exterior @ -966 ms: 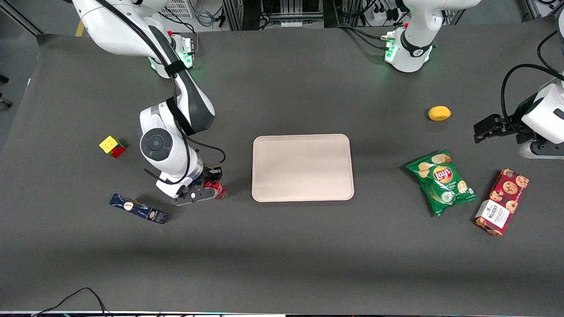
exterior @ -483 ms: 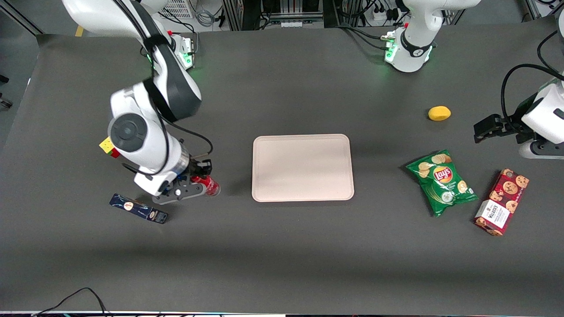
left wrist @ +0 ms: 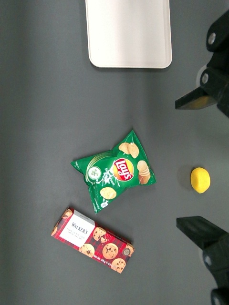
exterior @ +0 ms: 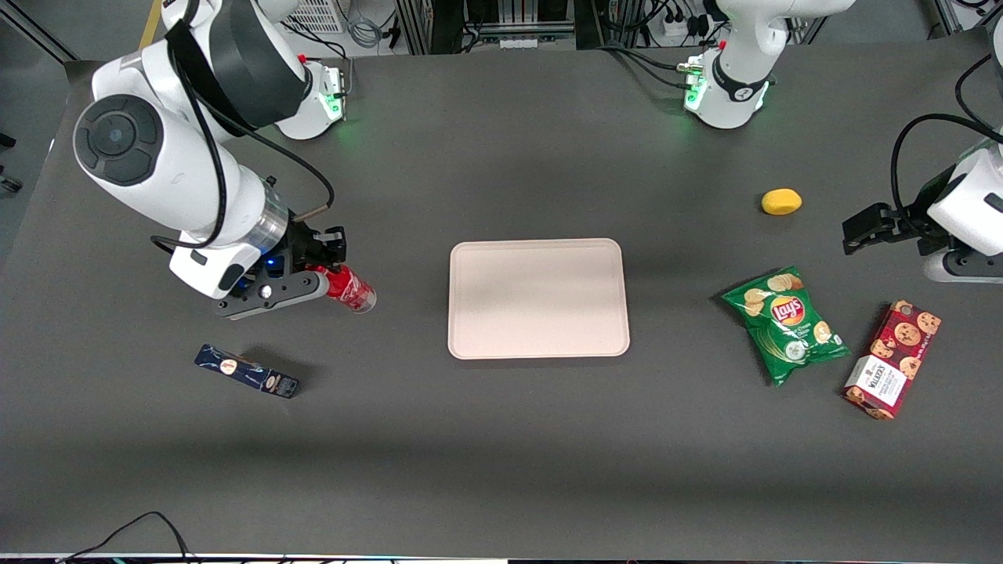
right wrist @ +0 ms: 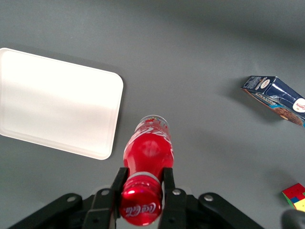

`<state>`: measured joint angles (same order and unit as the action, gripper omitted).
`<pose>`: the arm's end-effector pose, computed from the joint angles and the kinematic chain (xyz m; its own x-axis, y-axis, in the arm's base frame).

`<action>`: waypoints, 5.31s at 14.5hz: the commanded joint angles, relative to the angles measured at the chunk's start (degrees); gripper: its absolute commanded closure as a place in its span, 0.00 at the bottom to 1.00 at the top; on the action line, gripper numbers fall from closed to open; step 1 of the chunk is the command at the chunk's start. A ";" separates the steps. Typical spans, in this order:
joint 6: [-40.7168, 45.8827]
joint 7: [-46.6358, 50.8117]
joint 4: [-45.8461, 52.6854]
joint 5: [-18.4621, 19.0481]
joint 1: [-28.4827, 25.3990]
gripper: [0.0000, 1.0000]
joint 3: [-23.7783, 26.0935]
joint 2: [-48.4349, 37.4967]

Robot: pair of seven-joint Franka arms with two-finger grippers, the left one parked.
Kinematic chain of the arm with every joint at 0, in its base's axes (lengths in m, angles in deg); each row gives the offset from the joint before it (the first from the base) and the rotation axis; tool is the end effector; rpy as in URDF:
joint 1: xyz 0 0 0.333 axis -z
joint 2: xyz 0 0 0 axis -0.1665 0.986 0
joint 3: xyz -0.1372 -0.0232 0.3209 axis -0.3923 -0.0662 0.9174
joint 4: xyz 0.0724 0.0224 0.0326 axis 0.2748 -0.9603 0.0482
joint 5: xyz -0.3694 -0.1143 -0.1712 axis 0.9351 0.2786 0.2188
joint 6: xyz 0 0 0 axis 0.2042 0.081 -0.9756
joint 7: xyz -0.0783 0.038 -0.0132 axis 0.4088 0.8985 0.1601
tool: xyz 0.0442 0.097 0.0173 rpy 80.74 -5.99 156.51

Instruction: Place coke bottle on tray

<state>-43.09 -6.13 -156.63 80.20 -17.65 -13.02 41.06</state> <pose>0.6310 0.2679 0.5761 0.9737 0.2161 -0.0724 0.2121 -0.9754 -0.0597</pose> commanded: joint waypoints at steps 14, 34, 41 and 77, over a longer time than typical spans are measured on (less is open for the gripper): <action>-20.13 26.99 -5.08 5.32 -5.19 1.00 11.95 11.82; -24.02 27.69 -5.88 7.79 -5.02 0.86 11.95 18.16; -23.93 27.69 -5.62 7.62 -5.02 0.00 11.95 17.89; -2.92 7.83 -15.11 5.68 20.82 0.00 1.32 -15.95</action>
<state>-46.54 3.39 -172.46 86.86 2.81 -11.50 25.00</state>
